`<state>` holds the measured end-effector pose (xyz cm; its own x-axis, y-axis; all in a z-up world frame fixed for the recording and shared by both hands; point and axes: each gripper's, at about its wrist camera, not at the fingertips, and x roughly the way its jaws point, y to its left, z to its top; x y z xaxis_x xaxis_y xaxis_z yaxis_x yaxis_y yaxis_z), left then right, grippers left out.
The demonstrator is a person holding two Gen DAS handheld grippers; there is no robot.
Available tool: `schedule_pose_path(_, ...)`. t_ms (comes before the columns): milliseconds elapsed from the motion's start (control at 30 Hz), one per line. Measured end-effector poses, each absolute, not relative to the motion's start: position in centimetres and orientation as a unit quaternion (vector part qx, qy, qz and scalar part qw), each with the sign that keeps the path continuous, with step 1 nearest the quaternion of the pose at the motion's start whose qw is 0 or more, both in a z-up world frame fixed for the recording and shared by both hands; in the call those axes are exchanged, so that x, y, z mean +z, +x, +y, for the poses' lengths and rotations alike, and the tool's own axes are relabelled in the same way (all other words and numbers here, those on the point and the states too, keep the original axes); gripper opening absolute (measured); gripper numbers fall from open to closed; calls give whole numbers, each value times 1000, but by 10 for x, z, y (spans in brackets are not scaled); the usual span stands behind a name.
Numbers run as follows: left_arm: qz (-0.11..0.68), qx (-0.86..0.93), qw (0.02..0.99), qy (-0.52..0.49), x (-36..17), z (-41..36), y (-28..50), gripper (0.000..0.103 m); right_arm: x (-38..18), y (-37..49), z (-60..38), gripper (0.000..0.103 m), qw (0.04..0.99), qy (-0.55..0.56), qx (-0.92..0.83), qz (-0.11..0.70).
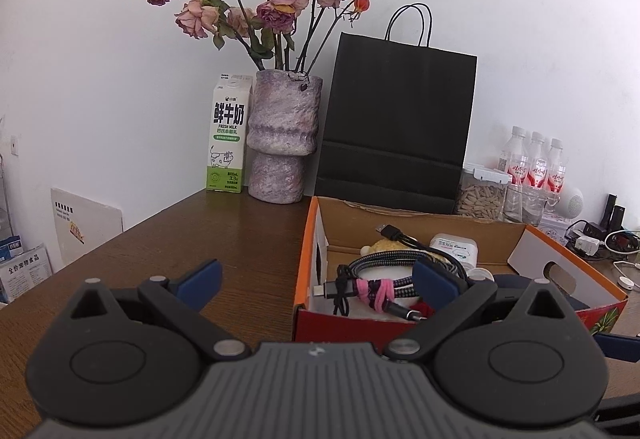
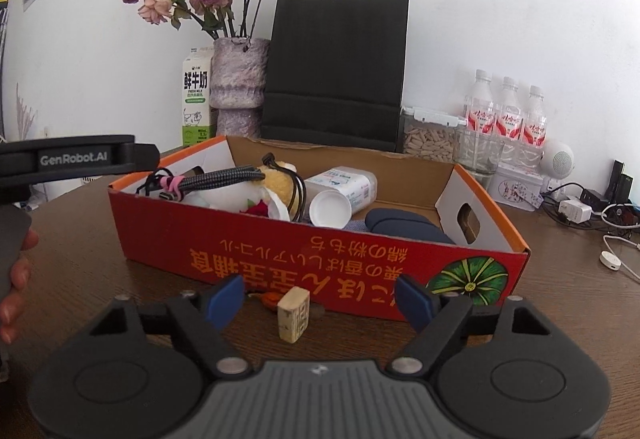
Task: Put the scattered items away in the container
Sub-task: 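Grasp the small beige wooden block with the right tool, then grasp the orange dried flower bud with left tool while right tool holds the block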
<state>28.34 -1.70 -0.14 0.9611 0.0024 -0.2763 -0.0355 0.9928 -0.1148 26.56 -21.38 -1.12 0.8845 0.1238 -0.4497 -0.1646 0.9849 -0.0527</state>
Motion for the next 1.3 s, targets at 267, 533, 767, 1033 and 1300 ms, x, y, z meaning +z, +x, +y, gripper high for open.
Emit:
schedule_pose_path(267,148,12,987,-62,-2,-5,273,103,-20,289,-213,42,955,-14,73,286)
schedule_pose_path(533,152,8,986,-68,-2,-1,272,103,-20,288,-214,10,955,-7,79,287)
schedule_pose_path(767,160,8,985,-57,-5,-8,273,103,-17,284,-221,10,958,-4,84,273)
schedule_pose_path(1033,168,-17,985,-32,-11,-35,251,103,-9,278,-247,10,963,-2,82,257)
schedule_pose_path(1300,224,-77,971,32,-21,-111,254,103,-4,273,-284,11,967,6,67,245)
